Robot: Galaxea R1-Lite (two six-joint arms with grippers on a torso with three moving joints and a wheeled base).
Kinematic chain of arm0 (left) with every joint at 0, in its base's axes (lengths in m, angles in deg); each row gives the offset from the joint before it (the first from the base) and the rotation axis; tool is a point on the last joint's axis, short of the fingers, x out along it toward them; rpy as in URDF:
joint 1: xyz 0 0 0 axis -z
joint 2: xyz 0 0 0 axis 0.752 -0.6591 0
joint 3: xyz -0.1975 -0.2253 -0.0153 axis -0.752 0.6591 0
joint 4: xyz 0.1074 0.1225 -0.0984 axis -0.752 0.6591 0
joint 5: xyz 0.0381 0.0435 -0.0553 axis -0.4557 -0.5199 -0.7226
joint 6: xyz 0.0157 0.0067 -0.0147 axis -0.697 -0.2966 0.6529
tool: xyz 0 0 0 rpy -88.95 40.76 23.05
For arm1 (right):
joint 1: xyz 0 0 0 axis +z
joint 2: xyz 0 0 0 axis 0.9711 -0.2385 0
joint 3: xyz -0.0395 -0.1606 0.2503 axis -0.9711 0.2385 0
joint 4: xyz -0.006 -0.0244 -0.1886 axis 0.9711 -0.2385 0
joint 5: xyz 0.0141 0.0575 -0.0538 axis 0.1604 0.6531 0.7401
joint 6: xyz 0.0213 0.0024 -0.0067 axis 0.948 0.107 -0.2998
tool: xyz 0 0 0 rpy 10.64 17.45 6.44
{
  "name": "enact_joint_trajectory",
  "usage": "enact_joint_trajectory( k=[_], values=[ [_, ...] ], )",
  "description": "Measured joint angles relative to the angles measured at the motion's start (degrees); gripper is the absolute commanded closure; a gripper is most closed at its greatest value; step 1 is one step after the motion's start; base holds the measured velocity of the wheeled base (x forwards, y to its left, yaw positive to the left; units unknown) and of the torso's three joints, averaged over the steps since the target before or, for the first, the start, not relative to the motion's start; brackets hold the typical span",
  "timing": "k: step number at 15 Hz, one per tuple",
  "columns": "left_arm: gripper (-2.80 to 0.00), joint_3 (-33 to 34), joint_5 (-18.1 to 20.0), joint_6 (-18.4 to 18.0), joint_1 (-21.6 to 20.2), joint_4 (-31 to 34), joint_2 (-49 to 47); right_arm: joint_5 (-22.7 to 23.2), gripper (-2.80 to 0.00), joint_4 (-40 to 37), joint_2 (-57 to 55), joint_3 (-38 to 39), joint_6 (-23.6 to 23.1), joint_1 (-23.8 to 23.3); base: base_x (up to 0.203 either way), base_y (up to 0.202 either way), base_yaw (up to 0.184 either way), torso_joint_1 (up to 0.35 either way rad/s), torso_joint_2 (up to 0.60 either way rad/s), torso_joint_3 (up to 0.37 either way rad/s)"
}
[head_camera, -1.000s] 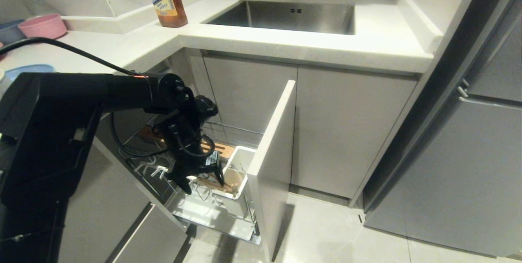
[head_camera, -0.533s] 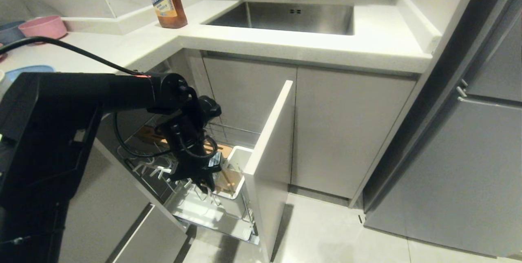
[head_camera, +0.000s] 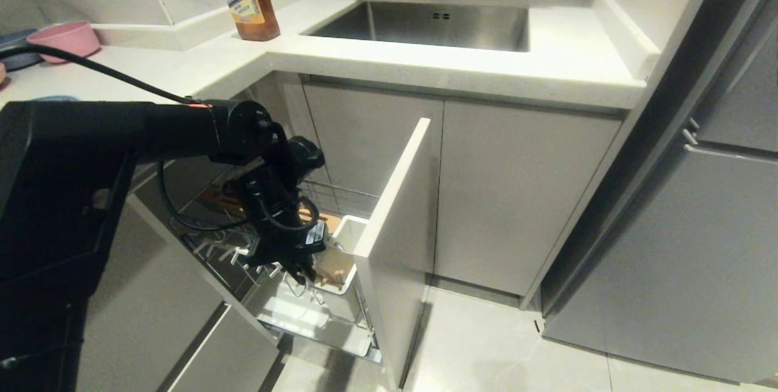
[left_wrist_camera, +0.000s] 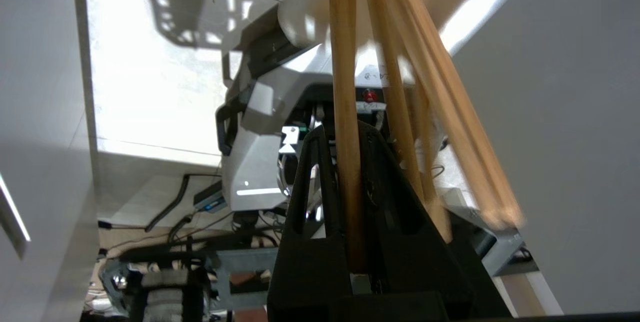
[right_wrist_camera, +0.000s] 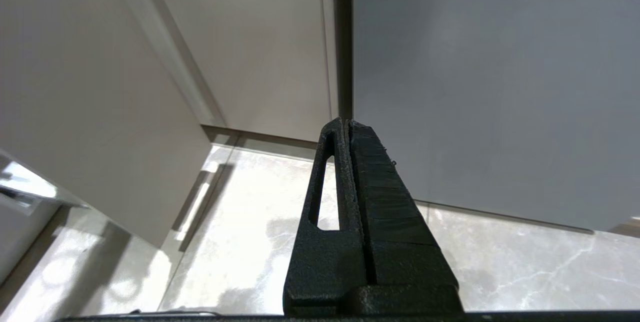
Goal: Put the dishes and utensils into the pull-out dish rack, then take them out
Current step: Take the chopsticks out of the cupboard
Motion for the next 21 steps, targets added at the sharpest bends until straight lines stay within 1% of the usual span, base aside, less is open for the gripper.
enact_joint_trajectory(
  k=[7,15,21],
  values=[
    [0.00,0.01,0.22,3.24,2.76,5.70,8.67,0.00,0.00,0.00,0.00,0.00,0.00,0.00,0.000,0.000,0.000,0.000,0.00,0.000],
    [0.00,0.00,-0.27,5.24,4.00,6.46,14.18,0.00,0.00,0.00,0.00,0.00,0.00,0.00,0.000,0.000,0.000,0.000,0.00,0.000],
    [0.00,-0.07,-0.22,5.51,5.75,9.10,17.15,0.02,0.00,0.00,0.00,0.00,-0.02,0.00,0.000,0.000,0.000,0.000,0.00,0.000]
  ],
)
